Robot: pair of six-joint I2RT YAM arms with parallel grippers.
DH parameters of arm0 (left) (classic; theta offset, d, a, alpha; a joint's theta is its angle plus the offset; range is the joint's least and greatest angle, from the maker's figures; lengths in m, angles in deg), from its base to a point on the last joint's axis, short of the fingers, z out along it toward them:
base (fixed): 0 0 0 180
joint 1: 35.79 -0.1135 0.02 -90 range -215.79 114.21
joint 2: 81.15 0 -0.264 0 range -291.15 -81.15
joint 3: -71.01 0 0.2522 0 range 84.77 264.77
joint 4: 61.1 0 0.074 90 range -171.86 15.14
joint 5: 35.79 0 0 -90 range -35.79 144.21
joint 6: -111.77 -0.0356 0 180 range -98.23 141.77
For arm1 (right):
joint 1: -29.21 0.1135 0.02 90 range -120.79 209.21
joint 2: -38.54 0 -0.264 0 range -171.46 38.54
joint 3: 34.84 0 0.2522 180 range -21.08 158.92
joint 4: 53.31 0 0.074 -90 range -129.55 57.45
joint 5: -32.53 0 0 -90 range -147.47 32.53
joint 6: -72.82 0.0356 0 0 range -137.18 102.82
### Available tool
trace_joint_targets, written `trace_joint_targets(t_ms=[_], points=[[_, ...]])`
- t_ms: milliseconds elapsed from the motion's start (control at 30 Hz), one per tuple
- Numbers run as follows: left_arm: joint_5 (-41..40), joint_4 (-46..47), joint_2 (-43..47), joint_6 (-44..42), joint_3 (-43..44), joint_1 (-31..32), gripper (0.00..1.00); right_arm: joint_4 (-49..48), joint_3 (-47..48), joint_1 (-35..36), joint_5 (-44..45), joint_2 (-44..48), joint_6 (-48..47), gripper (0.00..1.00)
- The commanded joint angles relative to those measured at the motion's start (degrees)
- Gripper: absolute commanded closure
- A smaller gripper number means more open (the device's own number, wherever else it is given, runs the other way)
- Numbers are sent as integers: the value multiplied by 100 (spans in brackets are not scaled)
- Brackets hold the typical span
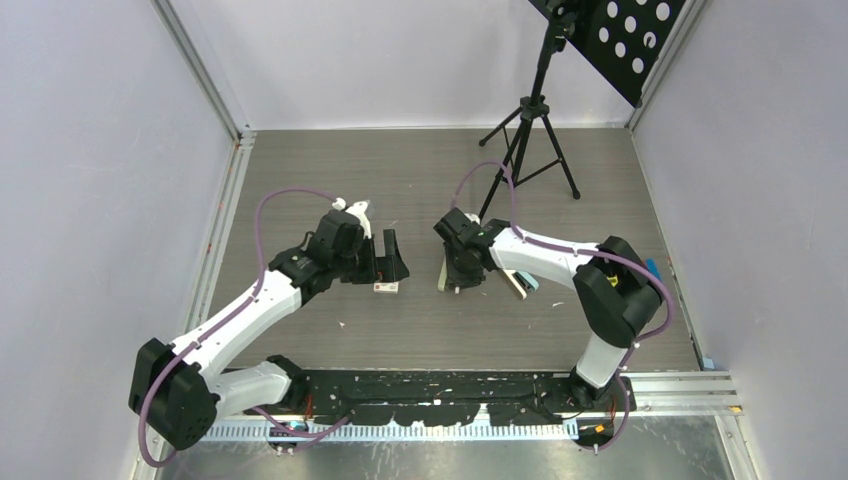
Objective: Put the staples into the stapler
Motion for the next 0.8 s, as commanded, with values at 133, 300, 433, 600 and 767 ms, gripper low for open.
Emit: trace_joint_targets(t_ms=[133,300,433,600,767], points=[[4,254,-39,114,-51,-21,1,-142,-56,20,338,-134,206,69],[121,371,-98,127,-73,-21,1,-188,-92,25,519,-295,192,72],[195,519,-54,121,-127,-21,1,-270,-128,21,521,-384,176,77],[323,775,79,33,-178,-21,1,-392,-210,18,545,-274,140,88],[393,976,190,-210,-144,-21,3,-511,-311,10,510,14,34,100]])
